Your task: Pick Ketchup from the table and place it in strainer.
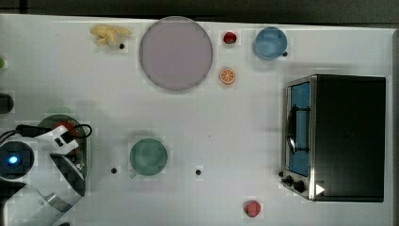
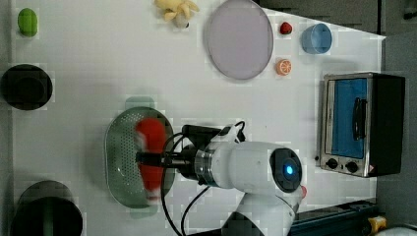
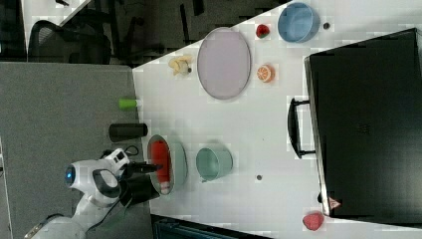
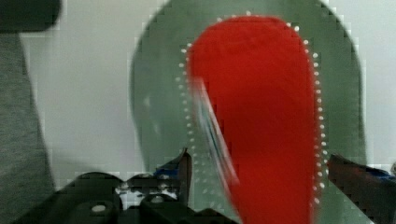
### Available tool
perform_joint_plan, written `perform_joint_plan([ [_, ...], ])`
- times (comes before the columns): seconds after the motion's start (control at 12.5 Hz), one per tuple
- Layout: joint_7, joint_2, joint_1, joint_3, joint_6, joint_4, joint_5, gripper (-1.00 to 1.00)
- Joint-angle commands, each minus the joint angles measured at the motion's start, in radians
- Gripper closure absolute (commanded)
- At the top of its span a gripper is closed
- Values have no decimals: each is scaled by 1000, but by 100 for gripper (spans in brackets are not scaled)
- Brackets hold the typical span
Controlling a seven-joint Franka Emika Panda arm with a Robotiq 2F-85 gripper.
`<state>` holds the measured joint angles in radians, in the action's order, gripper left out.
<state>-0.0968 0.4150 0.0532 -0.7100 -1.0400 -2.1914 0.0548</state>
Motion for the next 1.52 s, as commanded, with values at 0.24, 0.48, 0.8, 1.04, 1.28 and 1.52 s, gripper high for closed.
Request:
perform_joint_plan([
  [0.24, -137, -116, -47, 15, 45, 16, -3, -100],
  [0.48, -136, -316, -134, 23, 322, 51, -5, -100],
  [0.8, -49, -518, -235, 140, 709, 178, -41, -100],
  [1.04, -21, -600, -266, 307, 822, 263, -48, -100],
  [1.28, -21, -636, -269, 467, 837, 279, -48, -100],
  [1.52, -14, -642, -269, 585, 861, 282, -52, -100],
])
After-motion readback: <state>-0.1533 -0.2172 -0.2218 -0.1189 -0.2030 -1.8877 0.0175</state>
